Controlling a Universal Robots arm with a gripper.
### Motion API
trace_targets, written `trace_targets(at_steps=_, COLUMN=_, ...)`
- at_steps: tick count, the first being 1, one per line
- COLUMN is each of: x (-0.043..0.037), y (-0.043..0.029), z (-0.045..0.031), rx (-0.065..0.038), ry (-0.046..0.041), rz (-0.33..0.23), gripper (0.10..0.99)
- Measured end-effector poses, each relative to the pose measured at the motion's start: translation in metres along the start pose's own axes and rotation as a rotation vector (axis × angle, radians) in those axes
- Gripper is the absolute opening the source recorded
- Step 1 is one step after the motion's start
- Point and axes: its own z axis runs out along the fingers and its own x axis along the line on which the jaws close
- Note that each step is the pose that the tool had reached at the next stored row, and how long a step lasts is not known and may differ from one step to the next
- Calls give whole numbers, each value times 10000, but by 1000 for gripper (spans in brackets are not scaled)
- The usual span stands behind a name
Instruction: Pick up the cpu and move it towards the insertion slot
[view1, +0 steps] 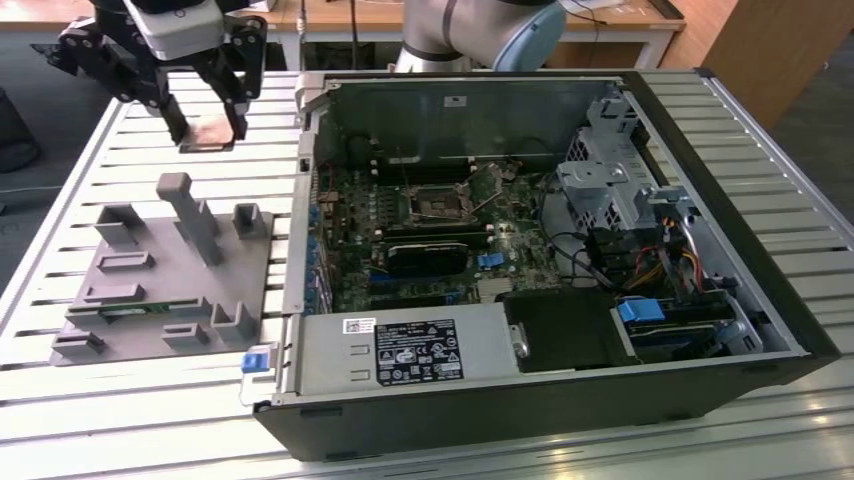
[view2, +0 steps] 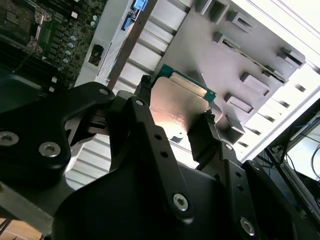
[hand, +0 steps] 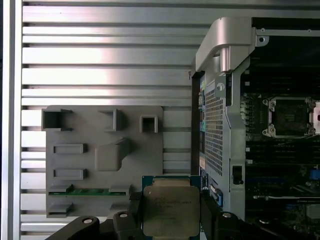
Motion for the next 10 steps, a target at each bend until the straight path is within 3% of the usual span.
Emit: trace_targets(at_steps=10, x=-112, y=15, z=2, rx=-1, ry=-1, rz=0, gripper=541)
